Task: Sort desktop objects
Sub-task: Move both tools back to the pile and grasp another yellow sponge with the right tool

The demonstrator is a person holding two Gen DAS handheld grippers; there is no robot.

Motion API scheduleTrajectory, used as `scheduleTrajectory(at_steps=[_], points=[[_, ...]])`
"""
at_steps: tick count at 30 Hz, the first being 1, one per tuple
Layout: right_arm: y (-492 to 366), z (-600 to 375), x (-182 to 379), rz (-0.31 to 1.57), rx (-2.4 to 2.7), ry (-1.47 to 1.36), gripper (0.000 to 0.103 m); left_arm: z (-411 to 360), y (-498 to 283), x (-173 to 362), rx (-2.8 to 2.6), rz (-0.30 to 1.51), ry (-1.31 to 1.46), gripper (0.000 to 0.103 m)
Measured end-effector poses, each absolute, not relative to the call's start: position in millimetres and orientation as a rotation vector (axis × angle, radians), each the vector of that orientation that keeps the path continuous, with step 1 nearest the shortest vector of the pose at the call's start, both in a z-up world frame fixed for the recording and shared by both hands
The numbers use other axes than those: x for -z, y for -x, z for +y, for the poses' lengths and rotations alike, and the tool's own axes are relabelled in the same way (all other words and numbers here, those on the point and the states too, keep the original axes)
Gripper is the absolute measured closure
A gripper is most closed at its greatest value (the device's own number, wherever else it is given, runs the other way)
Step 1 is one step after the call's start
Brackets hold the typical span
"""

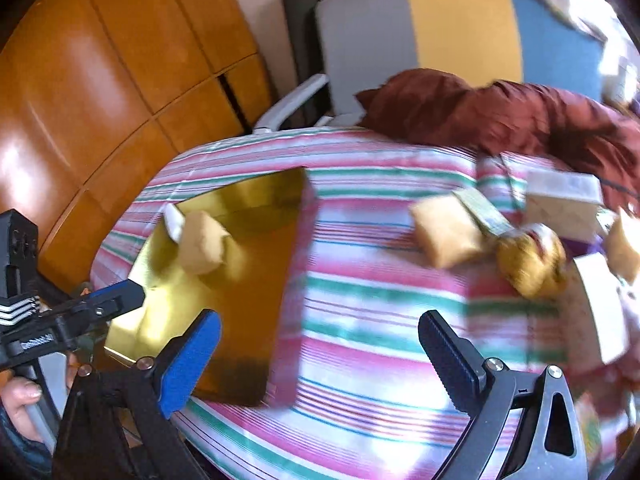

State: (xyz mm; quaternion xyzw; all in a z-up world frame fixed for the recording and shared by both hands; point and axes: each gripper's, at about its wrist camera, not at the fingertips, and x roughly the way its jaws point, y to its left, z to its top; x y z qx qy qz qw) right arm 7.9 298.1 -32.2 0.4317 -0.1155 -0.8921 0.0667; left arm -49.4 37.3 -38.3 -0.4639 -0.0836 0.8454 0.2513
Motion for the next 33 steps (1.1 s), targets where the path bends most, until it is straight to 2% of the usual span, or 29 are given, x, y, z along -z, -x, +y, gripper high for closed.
scheduleTrajectory(at_steps=[3,7,11,13,15,16,23,25,27,29,31,33], points=[[-22,320,32,-0.330,2.732,-1.336,0.013,53,44,38,-2.260,-0.198,1.256,0.020],[-42,357,27,-0.301,2.783,-1.413,0.014,71,38,38,-2.214,-0.167,1.256,0.020],[-65,397,17,-0.157,2.801,-1.608,0.014,84,33,41,-2.172,-0.145,1.262,0.020],[-77,419,12,-0.058,2.793,-1.741,0.013,87,33,43,-2.152,-0.141,1.264,0.020],[-89,442,12,0.020,2.746,-1.882,0.003,93,32,43,-2.136,-0.138,1.263,0.020],[-94,451,13,0.051,2.732,-1.935,0.002,96,31,43,-2.129,-0.135,1.260,0.020],[-111,502,43,0.064,2.593,-2.238,0.002,115,26,38,-2.087,-0.093,1.241,0.020],[-110,505,52,0.066,2.560,-2.282,0.007,121,26,37,-2.077,-0.082,1.238,0.020],[-110,508,61,0.087,2.522,-2.325,0.024,126,25,36,-2.068,-0.070,1.234,0.019],[-111,510,70,0.119,2.488,-2.356,0.031,133,24,36,-2.055,-0.054,1.232,0.019],[-113,509,74,0.117,2.482,-2.347,0.044,140,23,37,-2.043,-0.037,1.235,0.019],[-117,507,74,0.135,2.498,-2.315,0.046,148,22,38,-2.027,-0.020,1.239,0.019]])
